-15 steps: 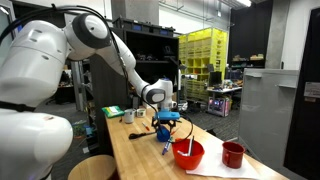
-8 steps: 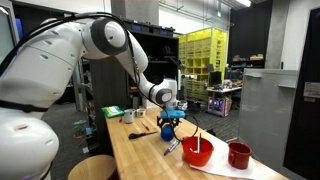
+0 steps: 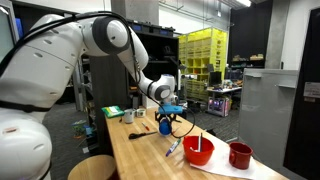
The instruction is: Put the blue cup upside down
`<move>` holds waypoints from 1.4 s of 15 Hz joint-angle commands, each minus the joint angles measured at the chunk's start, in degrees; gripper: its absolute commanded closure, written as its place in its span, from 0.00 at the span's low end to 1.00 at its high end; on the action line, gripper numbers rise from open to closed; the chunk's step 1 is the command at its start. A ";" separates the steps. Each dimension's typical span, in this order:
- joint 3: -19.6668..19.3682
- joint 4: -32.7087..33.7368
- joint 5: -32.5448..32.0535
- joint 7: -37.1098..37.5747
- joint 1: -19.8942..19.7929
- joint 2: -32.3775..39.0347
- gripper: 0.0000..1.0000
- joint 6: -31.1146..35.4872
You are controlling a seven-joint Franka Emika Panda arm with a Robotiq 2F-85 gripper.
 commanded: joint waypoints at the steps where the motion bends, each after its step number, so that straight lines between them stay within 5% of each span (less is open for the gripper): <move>1: 5.18 -5.44 2.97 -1.49 -3.17 -5.84 0.48 4.37; 5: 10.30 -11.04 10.96 -6.13 -6.28 -10.44 0.48 11.23; 10: 17.76 -19.11 29.91 -19.89 -11.06 -17.07 0.48 19.09; 15: 24.78 -22.00 55.36 -42.58 -16.14 -21.38 0.48 21.10; 21: 24.27 -24.24 85.30 -70.42 -18.48 -25.49 0.48 17.33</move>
